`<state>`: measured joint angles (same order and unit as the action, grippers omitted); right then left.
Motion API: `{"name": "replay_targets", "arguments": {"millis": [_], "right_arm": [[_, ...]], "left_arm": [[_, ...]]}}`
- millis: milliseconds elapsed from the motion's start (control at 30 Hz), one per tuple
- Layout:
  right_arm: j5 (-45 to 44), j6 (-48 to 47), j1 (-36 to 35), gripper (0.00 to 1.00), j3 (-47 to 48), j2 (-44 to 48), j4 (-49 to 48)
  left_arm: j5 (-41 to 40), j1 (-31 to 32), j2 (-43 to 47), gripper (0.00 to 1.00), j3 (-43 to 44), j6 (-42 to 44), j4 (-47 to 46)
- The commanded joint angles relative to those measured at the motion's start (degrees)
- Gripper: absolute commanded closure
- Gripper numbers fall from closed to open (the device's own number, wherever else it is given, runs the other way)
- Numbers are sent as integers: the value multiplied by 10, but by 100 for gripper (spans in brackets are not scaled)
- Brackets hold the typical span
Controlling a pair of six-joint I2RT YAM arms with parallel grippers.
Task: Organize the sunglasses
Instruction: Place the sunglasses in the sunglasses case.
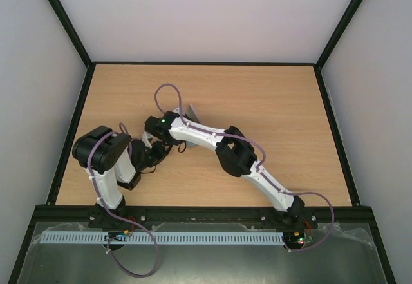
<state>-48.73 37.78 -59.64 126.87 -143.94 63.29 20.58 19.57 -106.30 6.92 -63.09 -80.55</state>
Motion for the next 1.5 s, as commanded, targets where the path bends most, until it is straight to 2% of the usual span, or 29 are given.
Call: {"name": "replay_targets", "arguments": {"millis": [0,367,533,867,1033,1167,1367,1467], "right_arm": [[-25,23,-5,99,37,-27,66],[-37,14,-4,97,65,-62,67],[-37,11,-4,89,78,-77,64],[-32,2,-7,85,79,-71,40],[-30,5,-10,78,78,-63,34],[-26,5,-11,70,75,-50,24],[-19,6,-13,65,67,-26,15],[2,-3,-14,63,34,1,-9]], "left_arm": [[12,-6,-50,88,-41,8,-20],[34,-19,-116,88,-47,-4,-108],[37,-26,-117,88,-52,-2,-117],[50,-38,-142,88,-55,-3,-147],[54,-43,-154,88,-56,-4,-160],[56,-46,-157,88,-58,-4,-165],[56,-47,-156,88,-60,-4,-165],[56,-47,-154,88,-60,-4,-164]]}}
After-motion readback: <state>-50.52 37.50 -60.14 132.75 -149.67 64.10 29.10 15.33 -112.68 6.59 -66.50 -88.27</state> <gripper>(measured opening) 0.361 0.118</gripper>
